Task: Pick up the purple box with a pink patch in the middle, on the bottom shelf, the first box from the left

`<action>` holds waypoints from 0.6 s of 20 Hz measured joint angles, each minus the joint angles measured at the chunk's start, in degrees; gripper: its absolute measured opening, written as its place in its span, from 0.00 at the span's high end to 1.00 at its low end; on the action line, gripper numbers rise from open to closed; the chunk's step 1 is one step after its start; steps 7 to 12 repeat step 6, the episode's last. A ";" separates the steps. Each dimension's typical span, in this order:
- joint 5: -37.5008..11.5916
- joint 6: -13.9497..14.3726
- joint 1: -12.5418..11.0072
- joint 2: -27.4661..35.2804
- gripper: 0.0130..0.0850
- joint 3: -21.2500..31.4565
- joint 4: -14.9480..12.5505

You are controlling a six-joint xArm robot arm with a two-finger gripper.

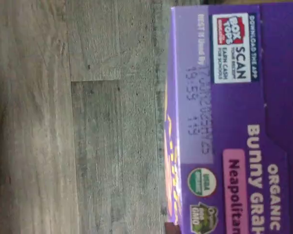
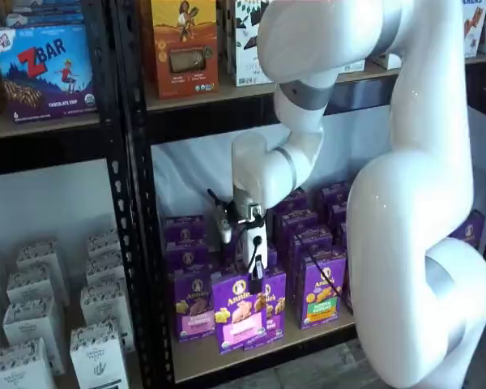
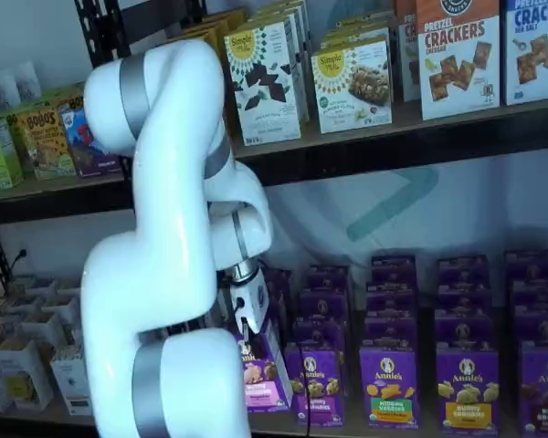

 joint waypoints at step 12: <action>3.00 -1.92 -0.98 -2.83 0.72 0.98 0.93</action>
